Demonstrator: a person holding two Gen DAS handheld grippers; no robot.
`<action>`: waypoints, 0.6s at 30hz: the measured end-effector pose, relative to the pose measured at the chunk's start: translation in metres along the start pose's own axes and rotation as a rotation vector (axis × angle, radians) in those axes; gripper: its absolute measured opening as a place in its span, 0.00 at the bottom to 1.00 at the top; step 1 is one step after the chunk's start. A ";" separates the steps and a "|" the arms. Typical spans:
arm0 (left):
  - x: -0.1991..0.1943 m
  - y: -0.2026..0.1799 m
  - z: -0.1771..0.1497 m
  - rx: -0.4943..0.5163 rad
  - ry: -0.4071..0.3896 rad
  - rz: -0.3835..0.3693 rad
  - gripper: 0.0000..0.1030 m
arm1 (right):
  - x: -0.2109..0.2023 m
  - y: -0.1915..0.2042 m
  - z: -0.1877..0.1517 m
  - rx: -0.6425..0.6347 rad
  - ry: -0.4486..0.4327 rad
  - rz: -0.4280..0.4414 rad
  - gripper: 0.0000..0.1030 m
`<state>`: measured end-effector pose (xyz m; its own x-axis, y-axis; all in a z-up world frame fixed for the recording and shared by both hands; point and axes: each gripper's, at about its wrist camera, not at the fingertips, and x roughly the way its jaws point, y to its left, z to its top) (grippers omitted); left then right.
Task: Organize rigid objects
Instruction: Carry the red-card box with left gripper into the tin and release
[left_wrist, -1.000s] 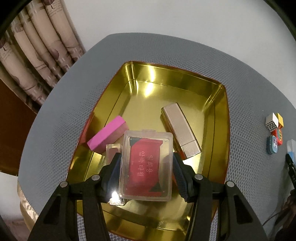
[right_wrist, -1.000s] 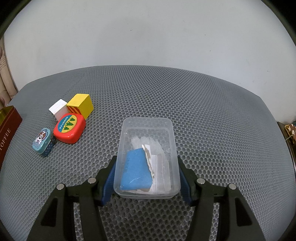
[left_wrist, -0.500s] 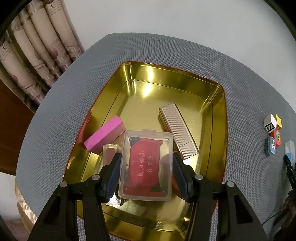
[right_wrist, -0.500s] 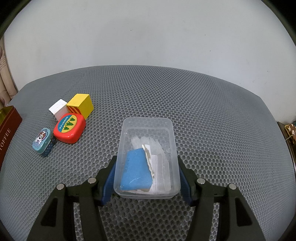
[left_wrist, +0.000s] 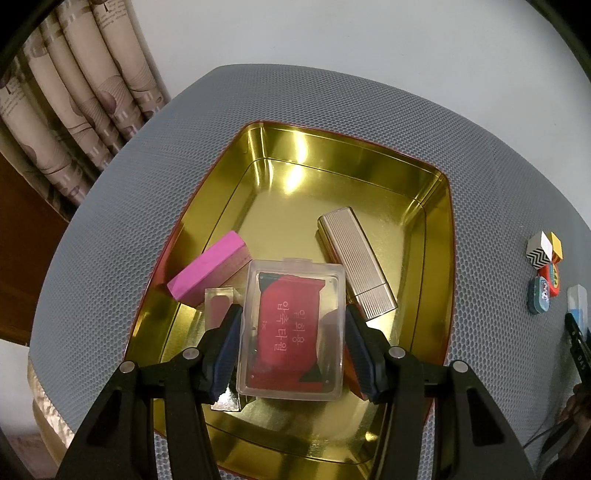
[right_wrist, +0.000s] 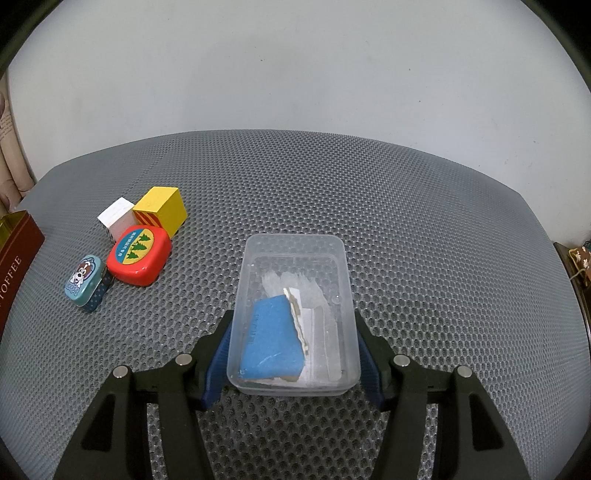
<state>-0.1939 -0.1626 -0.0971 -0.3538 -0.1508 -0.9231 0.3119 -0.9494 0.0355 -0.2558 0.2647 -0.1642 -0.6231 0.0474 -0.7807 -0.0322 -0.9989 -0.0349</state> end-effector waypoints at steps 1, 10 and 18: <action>0.000 0.001 0.000 0.000 0.000 0.000 0.49 | 0.000 0.000 0.000 0.000 0.000 0.000 0.59; 0.000 0.005 0.002 -0.009 -0.001 -0.001 0.49 | 0.000 0.000 -0.001 0.000 0.000 0.000 0.59; -0.003 0.005 0.001 -0.001 -0.009 0.010 0.51 | -0.001 0.000 -0.001 0.001 0.000 0.000 0.59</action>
<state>-0.1924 -0.1669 -0.0941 -0.3585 -0.1630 -0.9192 0.3168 -0.9474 0.0444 -0.2541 0.2650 -0.1645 -0.6230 0.0475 -0.7808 -0.0329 -0.9989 -0.0346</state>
